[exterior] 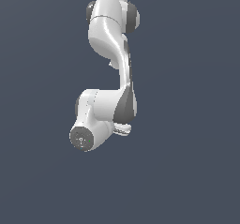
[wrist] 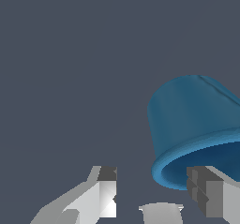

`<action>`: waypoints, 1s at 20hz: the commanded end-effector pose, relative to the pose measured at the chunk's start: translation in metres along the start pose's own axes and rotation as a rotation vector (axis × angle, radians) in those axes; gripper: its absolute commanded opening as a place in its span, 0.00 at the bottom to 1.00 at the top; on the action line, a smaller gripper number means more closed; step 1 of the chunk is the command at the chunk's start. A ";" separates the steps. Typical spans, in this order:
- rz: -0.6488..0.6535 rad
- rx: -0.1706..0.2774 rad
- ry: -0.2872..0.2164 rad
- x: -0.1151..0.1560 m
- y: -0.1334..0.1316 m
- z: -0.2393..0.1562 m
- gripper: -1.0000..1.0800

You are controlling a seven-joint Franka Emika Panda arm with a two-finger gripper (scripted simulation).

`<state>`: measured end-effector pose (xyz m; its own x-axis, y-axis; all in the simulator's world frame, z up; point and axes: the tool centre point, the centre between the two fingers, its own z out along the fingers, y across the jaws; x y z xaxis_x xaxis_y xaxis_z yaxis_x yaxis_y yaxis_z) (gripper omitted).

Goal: Pick up the object and move it to a goal position.

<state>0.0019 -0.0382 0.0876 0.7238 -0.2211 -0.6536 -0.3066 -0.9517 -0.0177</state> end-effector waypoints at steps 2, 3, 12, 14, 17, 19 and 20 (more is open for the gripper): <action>0.022 0.012 -0.046 0.003 0.003 0.004 0.62; 0.028 0.015 -0.058 0.004 0.003 0.005 0.62; 0.063 0.033 -0.127 0.009 0.008 0.010 0.62; 0.067 0.035 -0.134 0.010 0.008 0.011 0.62; 0.071 0.037 -0.142 0.011 0.008 0.011 0.62; 0.073 0.038 -0.145 0.011 0.009 0.012 0.62; 0.073 0.038 -0.145 0.011 0.009 0.012 0.62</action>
<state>-0.0002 -0.0463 0.0715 0.6043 -0.2532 -0.7555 -0.3791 -0.9253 0.0068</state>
